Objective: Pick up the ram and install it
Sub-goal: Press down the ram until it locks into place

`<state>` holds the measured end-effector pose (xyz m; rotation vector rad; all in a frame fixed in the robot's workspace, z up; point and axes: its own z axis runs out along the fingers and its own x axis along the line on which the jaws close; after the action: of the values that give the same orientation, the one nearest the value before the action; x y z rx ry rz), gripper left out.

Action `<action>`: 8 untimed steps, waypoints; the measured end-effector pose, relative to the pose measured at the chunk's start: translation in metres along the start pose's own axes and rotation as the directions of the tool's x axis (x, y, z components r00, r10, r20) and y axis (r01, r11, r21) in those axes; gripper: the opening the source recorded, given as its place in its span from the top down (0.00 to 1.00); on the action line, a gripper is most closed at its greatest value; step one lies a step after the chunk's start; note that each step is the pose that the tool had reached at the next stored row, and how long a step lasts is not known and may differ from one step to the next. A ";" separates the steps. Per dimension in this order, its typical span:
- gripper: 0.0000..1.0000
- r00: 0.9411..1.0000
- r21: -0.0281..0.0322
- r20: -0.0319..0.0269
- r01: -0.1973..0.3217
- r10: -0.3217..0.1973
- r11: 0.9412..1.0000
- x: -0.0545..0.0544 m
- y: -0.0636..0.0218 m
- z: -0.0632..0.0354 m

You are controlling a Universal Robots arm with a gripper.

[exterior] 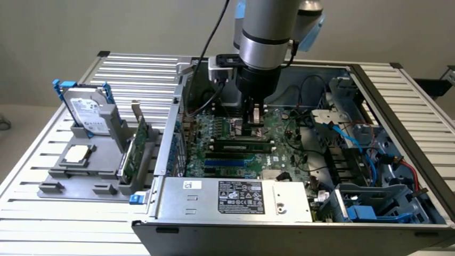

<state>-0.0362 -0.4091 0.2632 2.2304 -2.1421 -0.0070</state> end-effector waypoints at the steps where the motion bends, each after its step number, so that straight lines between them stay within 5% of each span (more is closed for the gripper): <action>1: 0.89 1.000 0.000 0.000 0.000 0.000 1.000 0.000 0.0000 0.0000; 8: 0.89 1.000 0.000 -0.001 0.000 0.000 1.000 0.000 -0.0001 0.0034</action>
<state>-0.0362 -0.4087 0.2598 2.2303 -2.1416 -0.0063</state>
